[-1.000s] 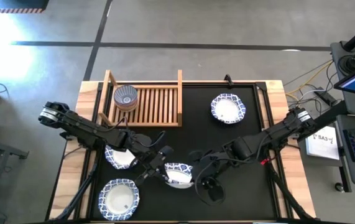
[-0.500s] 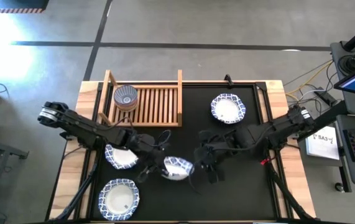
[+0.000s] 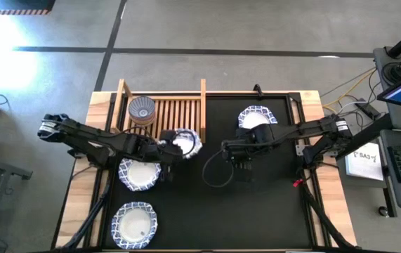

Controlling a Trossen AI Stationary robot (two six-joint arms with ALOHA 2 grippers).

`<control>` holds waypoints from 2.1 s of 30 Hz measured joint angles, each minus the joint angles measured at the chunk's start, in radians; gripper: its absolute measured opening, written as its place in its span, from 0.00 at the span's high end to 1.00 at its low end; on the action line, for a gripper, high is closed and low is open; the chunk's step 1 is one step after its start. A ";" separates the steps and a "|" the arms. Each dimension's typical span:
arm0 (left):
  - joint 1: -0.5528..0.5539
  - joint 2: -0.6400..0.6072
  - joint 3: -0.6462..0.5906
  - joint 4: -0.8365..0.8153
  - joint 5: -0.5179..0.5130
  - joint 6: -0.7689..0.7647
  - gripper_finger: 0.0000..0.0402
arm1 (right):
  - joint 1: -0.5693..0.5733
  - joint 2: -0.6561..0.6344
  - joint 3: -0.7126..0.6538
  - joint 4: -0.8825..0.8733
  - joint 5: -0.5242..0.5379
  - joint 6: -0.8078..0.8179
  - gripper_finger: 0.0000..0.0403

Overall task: Place and stack bowls onto a shelf
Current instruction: Put the white bowl on the shelf

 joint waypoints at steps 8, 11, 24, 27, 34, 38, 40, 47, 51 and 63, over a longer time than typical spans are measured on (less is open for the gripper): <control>0.106 0.001 -0.074 0.006 -0.102 -0.017 1.00 | -0.050 -0.009 -0.069 -0.063 -0.003 -0.016 0.54; 0.167 0.006 -0.102 0.028 -0.150 0.002 1.00 | -0.053 -0.013 -0.087 -0.062 -0.003 -0.018 0.53; 0.361 0.006 -0.289 0.442 -0.130 0.117 1.00 | -0.052 -0.039 -0.165 -0.045 -0.004 -0.019 0.54; 0.390 0.013 -0.311 0.471 -0.129 0.109 1.00 | -0.051 -0.040 -0.177 -0.044 -0.004 -0.004 0.54; 0.428 0.085 -0.304 0.523 -0.129 0.104 1.00 | -0.051 -0.042 -0.179 -0.043 -0.004 0.052 0.55; 0.443 0.163 -0.301 0.624 -0.129 0.148 0.99 | -0.051 -0.046 -0.179 -0.043 -0.004 0.081 0.55; 0.447 0.202 -0.297 0.665 -0.129 0.155 0.99 | -0.049 -0.050 -0.179 -0.044 -0.004 0.093 0.55; 0.452 0.341 -0.196 0.668 -0.170 0.204 0.91 | -0.049 -0.066 -0.179 -0.044 -0.004 0.098 0.55; 0.452 0.399 -0.135 0.578 -0.180 0.207 0.84 | -0.049 -0.067 -0.179 -0.045 -0.004 0.094 0.55; 0.447 0.362 -0.073 0.319 -0.192 0.125 0.65 | -0.049 -0.067 -0.179 -0.081 -0.005 0.021 0.55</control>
